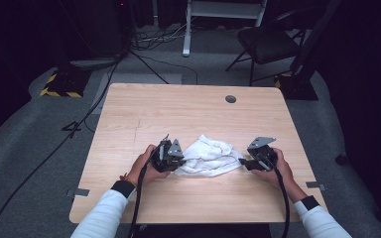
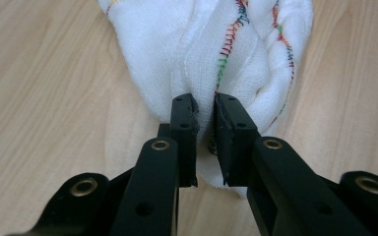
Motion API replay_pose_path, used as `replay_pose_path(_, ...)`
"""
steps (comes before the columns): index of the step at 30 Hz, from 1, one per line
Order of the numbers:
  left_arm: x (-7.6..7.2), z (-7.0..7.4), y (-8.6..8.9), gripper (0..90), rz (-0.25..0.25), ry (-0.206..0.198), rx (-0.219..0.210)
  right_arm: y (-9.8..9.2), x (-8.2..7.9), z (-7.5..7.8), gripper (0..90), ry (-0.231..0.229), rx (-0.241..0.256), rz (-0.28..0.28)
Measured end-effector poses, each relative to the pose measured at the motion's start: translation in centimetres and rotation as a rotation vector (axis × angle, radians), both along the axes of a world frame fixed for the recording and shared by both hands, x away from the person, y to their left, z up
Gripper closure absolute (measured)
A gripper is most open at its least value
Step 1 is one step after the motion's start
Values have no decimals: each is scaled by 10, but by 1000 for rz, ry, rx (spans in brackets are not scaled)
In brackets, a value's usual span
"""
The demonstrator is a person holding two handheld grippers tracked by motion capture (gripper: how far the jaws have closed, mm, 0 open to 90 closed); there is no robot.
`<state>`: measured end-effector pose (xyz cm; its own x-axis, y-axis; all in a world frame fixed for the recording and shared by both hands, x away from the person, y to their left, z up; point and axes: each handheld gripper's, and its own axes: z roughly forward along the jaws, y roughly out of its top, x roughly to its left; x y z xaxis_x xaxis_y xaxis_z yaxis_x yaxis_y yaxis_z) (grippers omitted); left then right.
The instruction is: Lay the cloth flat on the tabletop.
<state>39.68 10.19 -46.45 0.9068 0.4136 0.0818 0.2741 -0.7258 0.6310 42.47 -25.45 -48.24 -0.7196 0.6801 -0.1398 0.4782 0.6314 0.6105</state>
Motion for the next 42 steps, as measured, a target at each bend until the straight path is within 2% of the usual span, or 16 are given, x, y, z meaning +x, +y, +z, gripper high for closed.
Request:
replay_pose_path(3, -4, 0, 0, 756, -1, -2, -14, -3, -5, 0, 446, 4, 3, 4)
replay_pose_path(5, -8, 3, 0, 682, -8, -1, -31, -5, -10, -1, 479, 11, 16, 13)
replay_pose_path(7, -11, 11, -5, 637, -21, -24, -79, -9, -14, -1, 563, 29, 39, 42)
replay_pose_path(8, -11, 11, -5, 599, -21, -24, -79, -10, -15, -1, 612, 40, 52, 50)
replay_pose_path(9, -11, 17, -11, 571, -19, -33, -114, -11, -15, -1, 635, 51, 65, 57)
replay_pose_path(12, -9, 23, -24, 463, -35, -30, -140, -10, -14, -1, 701, 64, 73, 80)
replay_pose_path(18, -2, 24, -58, 372, -56, -37, -106, -9, -15, -1, 787, 65, 72, 116)
replay_pose_path(20, 5, 20, -84, 349, -62, -40, -91, -8, -16, -1, 828, 58, 68, 126)
replay_pose_path(21, 5, 20, -84, 341, -62, -40, -91, -8, -16, -1, 828, 58, 68, 126)
replay_pose_path(22, 10, 16, -99, 340, -63, -40, -60, -7, -16, -1, 853, 54, 65, 129)
replay_pose_path(23, 10, 16, -99, 351, -63, -40, -60, -7, -16, -1, 853, 54, 65, 129)
replay_pose_path(27, 22, 2, -120, 414, -43, -27, 10, -7, -17, -2, 864, 42, 61, 139)
replay_pose_path(29, 29, -6, -127, 512, -40, -19, 46, -7, -17, -2, 851, 39, 61, 140)
replay_pose_path(31, 31, -7, -127, 630, -39, -39, 62, -8, -17, -2, 843, 36, 59, 140)
replay_pose_path(35, 33, -1, -117, 823, -43, -57, 39, -7, -18, -2, 843, 31, 49, 142)
replay_pose_path(42, 36, 19, -86, 841, -11, -80, -57, -8, -17, -2, 849, 22, 44, 129)
